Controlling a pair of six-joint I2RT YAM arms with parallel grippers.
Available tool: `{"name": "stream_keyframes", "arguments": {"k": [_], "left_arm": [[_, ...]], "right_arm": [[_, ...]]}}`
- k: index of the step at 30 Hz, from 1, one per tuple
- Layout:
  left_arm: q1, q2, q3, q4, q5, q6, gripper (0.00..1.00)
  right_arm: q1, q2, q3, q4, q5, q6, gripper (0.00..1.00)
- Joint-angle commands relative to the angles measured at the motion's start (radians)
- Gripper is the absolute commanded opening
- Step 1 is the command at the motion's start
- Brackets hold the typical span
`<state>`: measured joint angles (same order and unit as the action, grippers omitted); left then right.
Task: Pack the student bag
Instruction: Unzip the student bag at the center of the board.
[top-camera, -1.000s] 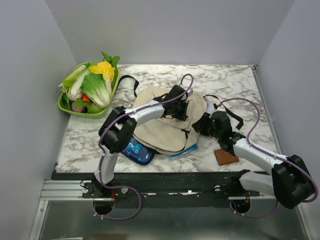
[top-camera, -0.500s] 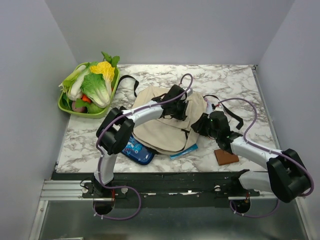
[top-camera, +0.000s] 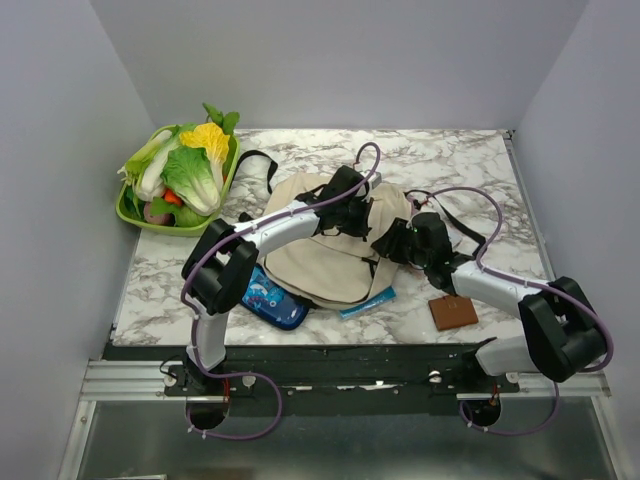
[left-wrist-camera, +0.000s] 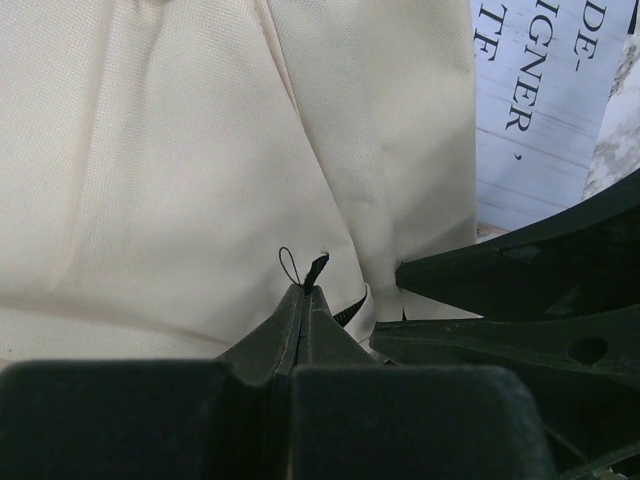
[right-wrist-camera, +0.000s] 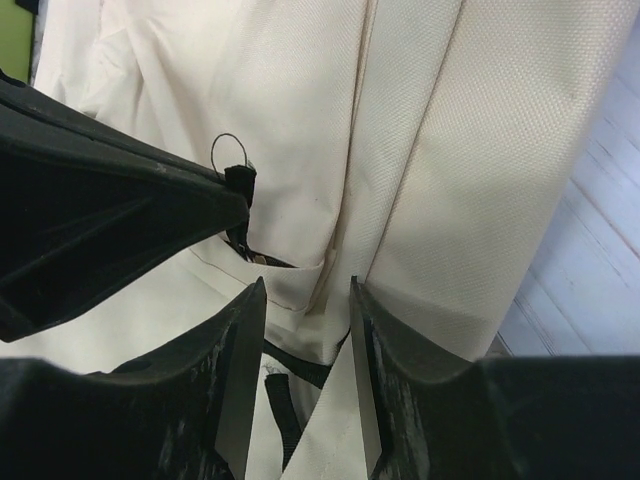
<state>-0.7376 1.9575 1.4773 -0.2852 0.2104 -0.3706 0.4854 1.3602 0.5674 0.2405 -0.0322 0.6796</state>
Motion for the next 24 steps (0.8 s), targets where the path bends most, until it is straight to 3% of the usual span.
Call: {"name": "stream_keyframes", "arguments": {"k": [1, 7, 13, 16, 19, 22, 24], "left_arm": [[0.004, -0.034, -0.015, 0.003, 0.007, 0.012, 0.0], [0.006, -0.042, -0.029, 0.008, 0.02, 0.007, 0.0], [0.007, -0.043, -0.029, 0.012, 0.018, 0.009, 0.0], [0.01, -0.04, -0.025, 0.014, 0.017, 0.007, 0.0], [0.014, -0.043, -0.02, 0.011, 0.017, 0.009, 0.0], [0.021, -0.049, -0.02, 0.004, 0.009, 0.018, 0.0], [0.027, -0.054, -0.023, 0.004, 0.004, 0.022, 0.0]], "right_arm": [[0.013, 0.037, 0.034, 0.048, -0.026, -0.009, 0.48], [0.019, 0.092, 0.066, 0.066, -0.034, -0.003, 0.43], [0.025, 0.117, 0.092, 0.072, -0.044, -0.002, 0.3], [0.033, 0.117, 0.092, 0.068, -0.041, -0.005, 0.21], [0.036, 0.091, 0.086, 0.028, 0.003, -0.015, 0.03], [0.036, 0.041, 0.098, -0.068, 0.09, -0.038, 0.01], [0.036, -0.019, 0.094, -0.111, 0.126, -0.057, 0.07]]}}
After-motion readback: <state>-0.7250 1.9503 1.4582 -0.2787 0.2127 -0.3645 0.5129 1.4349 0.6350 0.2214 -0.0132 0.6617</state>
